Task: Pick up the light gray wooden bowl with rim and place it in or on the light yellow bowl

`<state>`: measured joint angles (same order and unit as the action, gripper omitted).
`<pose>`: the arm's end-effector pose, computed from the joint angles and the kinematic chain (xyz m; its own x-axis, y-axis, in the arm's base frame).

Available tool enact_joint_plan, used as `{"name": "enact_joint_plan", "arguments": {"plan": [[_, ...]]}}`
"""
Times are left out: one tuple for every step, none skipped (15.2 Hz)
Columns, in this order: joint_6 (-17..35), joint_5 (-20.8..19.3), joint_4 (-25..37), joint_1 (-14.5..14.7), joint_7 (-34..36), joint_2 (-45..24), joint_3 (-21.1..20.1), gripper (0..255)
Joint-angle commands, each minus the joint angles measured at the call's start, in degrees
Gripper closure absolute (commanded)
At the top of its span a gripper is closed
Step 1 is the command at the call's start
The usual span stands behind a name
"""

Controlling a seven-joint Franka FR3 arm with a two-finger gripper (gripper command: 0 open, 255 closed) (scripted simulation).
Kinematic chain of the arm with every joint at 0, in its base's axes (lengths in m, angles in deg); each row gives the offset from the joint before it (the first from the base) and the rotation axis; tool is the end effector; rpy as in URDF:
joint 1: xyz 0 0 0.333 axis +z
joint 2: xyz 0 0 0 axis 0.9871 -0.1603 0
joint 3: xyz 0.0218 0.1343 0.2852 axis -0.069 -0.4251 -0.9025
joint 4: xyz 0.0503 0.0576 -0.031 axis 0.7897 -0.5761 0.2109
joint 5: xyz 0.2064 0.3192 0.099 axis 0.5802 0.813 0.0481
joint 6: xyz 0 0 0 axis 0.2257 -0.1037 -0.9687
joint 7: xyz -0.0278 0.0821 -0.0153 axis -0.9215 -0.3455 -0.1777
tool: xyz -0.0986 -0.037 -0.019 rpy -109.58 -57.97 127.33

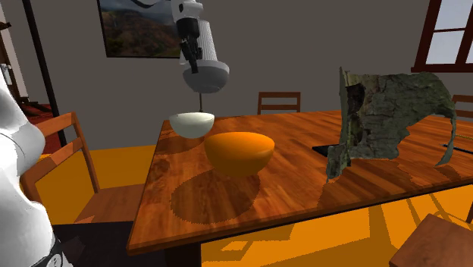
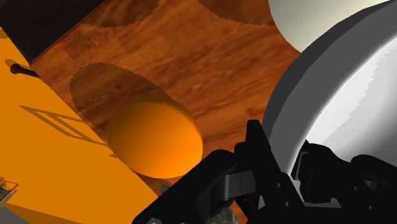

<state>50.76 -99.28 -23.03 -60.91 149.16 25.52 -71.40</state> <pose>0.2764 0.4716 0.6390 0.9355 -0.3017 0.1839 -0.3193 -0.9448 0.0742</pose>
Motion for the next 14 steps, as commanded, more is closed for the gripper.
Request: {"name": "enact_joint_plan", "arguments": {"plan": [[-1.70,-1.27,2.52,1.89,3.52,-2.02,-1.87,255],[-2.47,-1.85,3.58,2.90,5.20,-2.93,-2.72,255],[-3.27,-2.52,4.73,3.99,6.93,-3.96,-3.58,255],[-4.12,-3.27,5.99,5.22,8.68,-5.09,-4.35,255],[-5.03,-4.13,7.36,6.52,10.47,-6.34,-5.16,255],[-6.50,-5.61,9.65,8.69,13.22,-8.45,-6.34,255],[-5.51,-5.18,8.37,8.48,13.13,-7.94,-6.10,255],[-4.55,-4.81,7.12,8.18,13.07,-7.47,-6.01,255],[-3.61,-4.46,5.91,7.89,13.02,-7.04,-5.94,255],[-2.68,-4.15,4.73,7.63,12.98,-6.63,-5.87,255],[-1.77,-3.85,3.59,7.39,12.94,-6.25,-5.80,255],[-0.87,-3.59,2.47,7.18,12.92,-5.90,-5.73,255],[0.01,-3.34,1.39,6.98,12.90,-5.57,-5.66,255],[0.89,-3.11,0.33,6.81,12.89,-5.27,-5.60,255]]}}
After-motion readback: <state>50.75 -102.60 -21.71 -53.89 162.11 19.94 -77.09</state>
